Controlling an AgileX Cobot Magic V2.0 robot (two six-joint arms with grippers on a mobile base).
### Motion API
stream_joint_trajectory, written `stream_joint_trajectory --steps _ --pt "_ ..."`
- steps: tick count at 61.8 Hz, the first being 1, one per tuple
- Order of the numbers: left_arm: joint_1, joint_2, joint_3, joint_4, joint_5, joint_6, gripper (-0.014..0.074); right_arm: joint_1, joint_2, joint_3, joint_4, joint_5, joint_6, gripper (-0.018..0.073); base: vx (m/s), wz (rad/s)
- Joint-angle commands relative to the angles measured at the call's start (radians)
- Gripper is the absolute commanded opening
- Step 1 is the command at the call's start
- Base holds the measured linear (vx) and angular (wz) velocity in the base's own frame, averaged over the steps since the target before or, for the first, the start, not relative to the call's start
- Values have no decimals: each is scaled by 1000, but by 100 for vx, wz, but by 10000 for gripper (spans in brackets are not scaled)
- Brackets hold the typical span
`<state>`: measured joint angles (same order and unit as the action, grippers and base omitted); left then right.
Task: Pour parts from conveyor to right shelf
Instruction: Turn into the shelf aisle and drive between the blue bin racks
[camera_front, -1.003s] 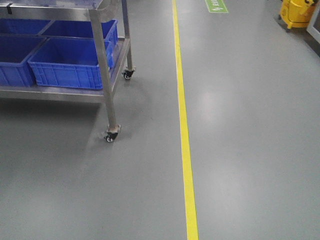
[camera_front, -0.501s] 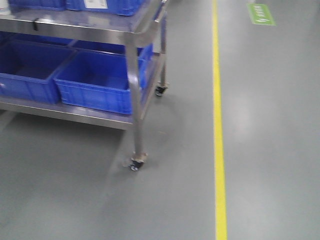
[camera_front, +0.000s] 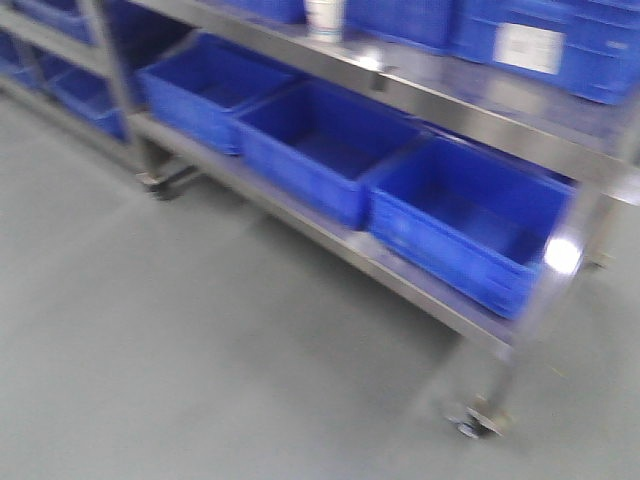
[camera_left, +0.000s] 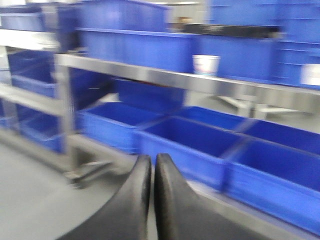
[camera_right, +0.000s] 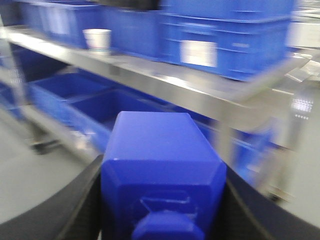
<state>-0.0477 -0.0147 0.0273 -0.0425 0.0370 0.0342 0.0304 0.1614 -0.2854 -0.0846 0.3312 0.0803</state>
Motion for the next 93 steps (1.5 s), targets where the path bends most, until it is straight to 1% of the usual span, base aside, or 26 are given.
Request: stream_joint_trajectory --steps 1,25,56,74,93 --pt "-8 -11 31 -3 -77 -9 -6 -5 11 -29 -8 -81 -8 -9 31 118" --pt "-8 -11 31 -3 -77 -9 -6 -5 11 -29 -8 -81 -8 -9 27 103" --pt "-8 -11 31 -3 -77 -9 -6 -5 11 -29 -8 -81 -8 -9 20 72" --pt "-8 -11 31 -3 -77 -9 -6 -5 11 -29 -8 -78 -8 -9 21 48" --pt "-8 -11 31 -3 -77 -9 -6 -5 11 -29 -8 -78 -8 -9 32 5"
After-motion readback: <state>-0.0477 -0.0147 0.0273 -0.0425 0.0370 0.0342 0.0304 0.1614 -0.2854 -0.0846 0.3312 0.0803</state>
